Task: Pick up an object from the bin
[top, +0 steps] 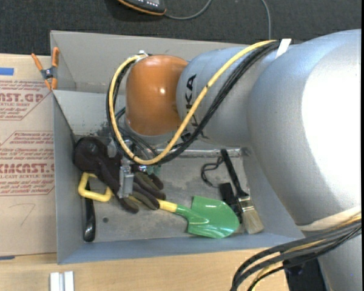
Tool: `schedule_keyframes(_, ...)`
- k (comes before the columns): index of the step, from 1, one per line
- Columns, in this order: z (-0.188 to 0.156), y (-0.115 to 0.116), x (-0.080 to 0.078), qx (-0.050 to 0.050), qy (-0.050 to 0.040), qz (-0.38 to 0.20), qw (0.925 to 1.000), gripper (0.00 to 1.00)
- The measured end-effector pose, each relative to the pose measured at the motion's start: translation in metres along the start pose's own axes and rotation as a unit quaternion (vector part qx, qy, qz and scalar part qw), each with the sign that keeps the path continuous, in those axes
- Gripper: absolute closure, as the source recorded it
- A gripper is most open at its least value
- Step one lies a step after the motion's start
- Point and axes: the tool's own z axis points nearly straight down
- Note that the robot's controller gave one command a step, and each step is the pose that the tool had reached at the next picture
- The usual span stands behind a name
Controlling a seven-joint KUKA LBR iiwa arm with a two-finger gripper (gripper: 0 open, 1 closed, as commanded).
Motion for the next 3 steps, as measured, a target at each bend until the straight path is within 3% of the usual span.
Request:
schedule_keyframes(1,-0.084,0.002,-0.001,0.0,-0.0021,0.004,1.0,0.0)
schedule_keyframes(2,0.002,0.001,-0.01,0.001,0.0064,0.018,0.9998,0.0)
schedule_keyframes(3,-0.028,0.017,-0.008,-0.002,-0.0042,0.075,0.9972,0.0)
